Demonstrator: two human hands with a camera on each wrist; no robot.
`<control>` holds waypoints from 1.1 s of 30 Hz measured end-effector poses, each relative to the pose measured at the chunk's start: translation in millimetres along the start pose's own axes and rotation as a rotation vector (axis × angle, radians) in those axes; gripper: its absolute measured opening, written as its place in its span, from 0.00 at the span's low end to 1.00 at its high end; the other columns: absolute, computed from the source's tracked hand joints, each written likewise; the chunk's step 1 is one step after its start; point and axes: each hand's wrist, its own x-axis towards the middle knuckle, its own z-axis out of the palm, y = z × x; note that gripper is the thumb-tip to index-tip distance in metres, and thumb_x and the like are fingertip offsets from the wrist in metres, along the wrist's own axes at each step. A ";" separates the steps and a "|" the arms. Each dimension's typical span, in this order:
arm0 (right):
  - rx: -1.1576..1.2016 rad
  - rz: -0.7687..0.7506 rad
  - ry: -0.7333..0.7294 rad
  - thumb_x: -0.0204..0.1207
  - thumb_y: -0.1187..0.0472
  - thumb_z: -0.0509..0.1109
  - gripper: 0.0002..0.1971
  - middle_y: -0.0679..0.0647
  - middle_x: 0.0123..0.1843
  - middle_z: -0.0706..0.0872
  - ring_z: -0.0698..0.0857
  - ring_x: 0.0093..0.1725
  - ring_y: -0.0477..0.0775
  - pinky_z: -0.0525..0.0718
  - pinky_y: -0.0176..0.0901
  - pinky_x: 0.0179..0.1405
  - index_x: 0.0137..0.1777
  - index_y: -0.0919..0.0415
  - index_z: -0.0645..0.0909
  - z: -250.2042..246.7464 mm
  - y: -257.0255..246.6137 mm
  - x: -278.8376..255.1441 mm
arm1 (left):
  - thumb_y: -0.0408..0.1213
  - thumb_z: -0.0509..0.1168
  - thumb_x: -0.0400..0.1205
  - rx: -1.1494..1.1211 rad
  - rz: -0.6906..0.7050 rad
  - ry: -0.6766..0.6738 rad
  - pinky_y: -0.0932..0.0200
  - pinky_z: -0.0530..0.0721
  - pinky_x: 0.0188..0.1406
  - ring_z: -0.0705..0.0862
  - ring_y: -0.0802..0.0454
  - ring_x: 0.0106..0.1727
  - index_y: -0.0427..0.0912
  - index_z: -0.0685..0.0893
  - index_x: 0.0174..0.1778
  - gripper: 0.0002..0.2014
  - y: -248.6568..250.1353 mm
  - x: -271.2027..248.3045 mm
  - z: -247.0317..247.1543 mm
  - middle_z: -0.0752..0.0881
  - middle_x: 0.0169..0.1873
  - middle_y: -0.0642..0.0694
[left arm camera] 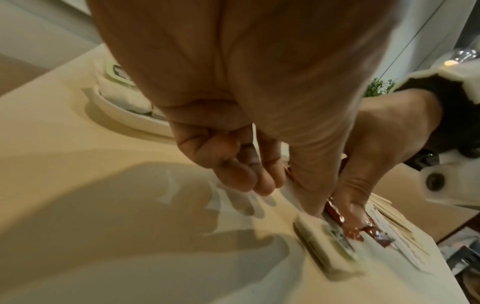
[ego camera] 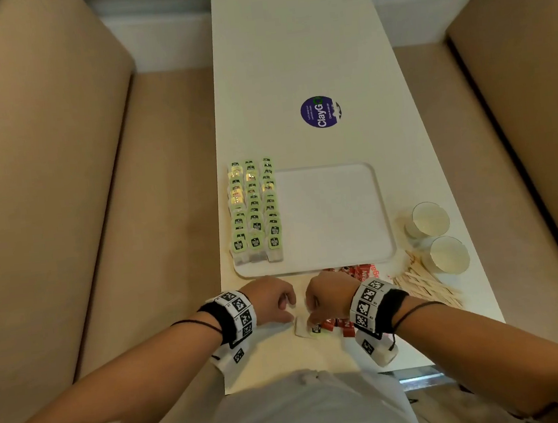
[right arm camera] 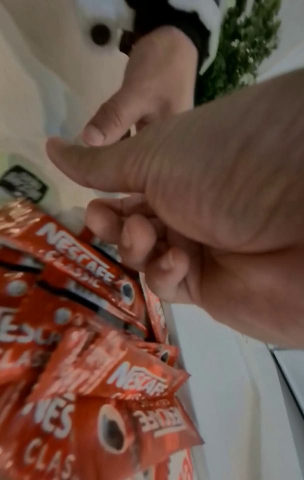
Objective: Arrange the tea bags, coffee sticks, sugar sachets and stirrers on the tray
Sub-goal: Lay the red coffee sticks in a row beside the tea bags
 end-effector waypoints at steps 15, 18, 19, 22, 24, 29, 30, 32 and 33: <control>-0.215 -0.006 0.071 0.76 0.45 0.74 0.15 0.54 0.35 0.87 0.87 0.38 0.59 0.88 0.49 0.45 0.39 0.58 0.86 16.9 -12.2 -4.8 | 0.45 0.75 0.72 0.074 -0.017 -0.012 0.61 0.78 0.40 0.83 0.55 0.39 0.49 0.88 0.48 0.10 16.9 6.2 18.6 0.85 0.36 0.57; -0.120 -0.015 0.140 0.76 0.44 0.75 0.17 0.55 0.47 0.90 0.88 0.47 0.60 0.85 0.47 0.46 0.53 0.57 0.85 16.9 -6.3 -3.8 | 0.42 0.75 0.72 0.039 -0.009 -0.007 0.59 0.81 0.41 0.83 0.53 0.38 0.48 0.87 0.44 0.07 14.9 6.0 18.0 0.85 0.36 0.56; -0.081 -0.021 0.167 0.75 0.43 0.75 0.19 0.54 0.49 0.90 0.88 0.49 0.59 0.82 0.46 0.45 0.57 0.56 0.83 17.0 -3.9 -3.4 | 0.42 0.74 0.72 0.029 -0.003 0.002 0.58 0.82 0.41 0.83 0.52 0.39 0.48 0.87 0.42 0.06 13.6 5.5 17.0 0.86 0.37 0.55; 0.005 -0.038 0.205 0.75 0.41 0.75 0.23 0.52 0.53 0.90 0.87 0.52 0.56 0.78 0.44 0.44 0.64 0.53 0.82 14.4 0.1 -4.6 | 0.41 0.75 0.72 -0.035 0.015 0.048 0.57 0.83 0.43 0.85 0.53 0.38 0.47 0.88 0.40 0.04 7.5 3.0 14.0 0.88 0.36 0.53; 0.051 -0.056 0.224 0.79 0.42 0.72 0.18 0.51 0.51 0.91 0.87 0.48 0.53 0.79 0.43 0.44 0.62 0.53 0.85 11.4 0.8 -6.0 | 0.40 0.78 0.73 -0.105 0.018 0.085 0.59 0.83 0.42 0.82 0.58 0.35 0.46 0.88 0.39 0.05 1.3 1.7 11.3 0.87 0.34 0.55; 0.179 -0.100 0.344 0.83 0.48 0.68 0.12 0.50 0.48 0.86 0.82 0.43 0.50 0.82 0.46 0.44 0.56 0.54 0.87 2.0 0.1 -8.4 | 0.38 0.79 0.72 -0.219 0.011 0.168 0.61 0.83 0.40 0.79 0.61 0.33 0.50 0.83 0.43 0.11 -4.3 -2.2 4.0 0.84 0.35 0.56; 0.190 -0.107 0.364 0.83 0.49 0.68 0.12 0.49 0.49 0.84 0.83 0.44 0.50 0.83 0.47 0.46 0.57 0.54 0.87 -0.4 -0.7 -8.0 | 0.39 0.79 0.72 -0.245 0.013 0.181 0.61 0.83 0.41 0.80 0.61 0.33 0.51 0.82 0.46 0.13 -3.3 -3.1 3.1 0.84 0.35 0.56; 0.214 -0.130 0.391 0.83 0.50 0.69 0.11 0.48 0.49 0.82 0.81 0.43 0.49 0.83 0.47 0.47 0.59 0.54 0.87 -6.0 -2.8 -7.0 | 0.46 0.78 0.73 -0.275 0.017 0.222 0.61 0.84 0.42 0.82 0.62 0.35 0.53 0.83 0.53 0.16 -1.0 -3.8 1.7 0.85 0.35 0.57; 0.223 -0.138 0.405 0.83 0.51 0.70 0.11 0.48 0.48 0.81 0.81 0.43 0.49 0.82 0.46 0.47 0.59 0.55 0.87 -8.9 -4.1 -6.6 | 0.49 0.77 0.74 -0.280 0.022 0.253 0.61 0.84 0.42 0.82 0.61 0.36 0.54 0.84 0.55 0.15 0.1 -3.9 0.5 0.85 0.36 0.57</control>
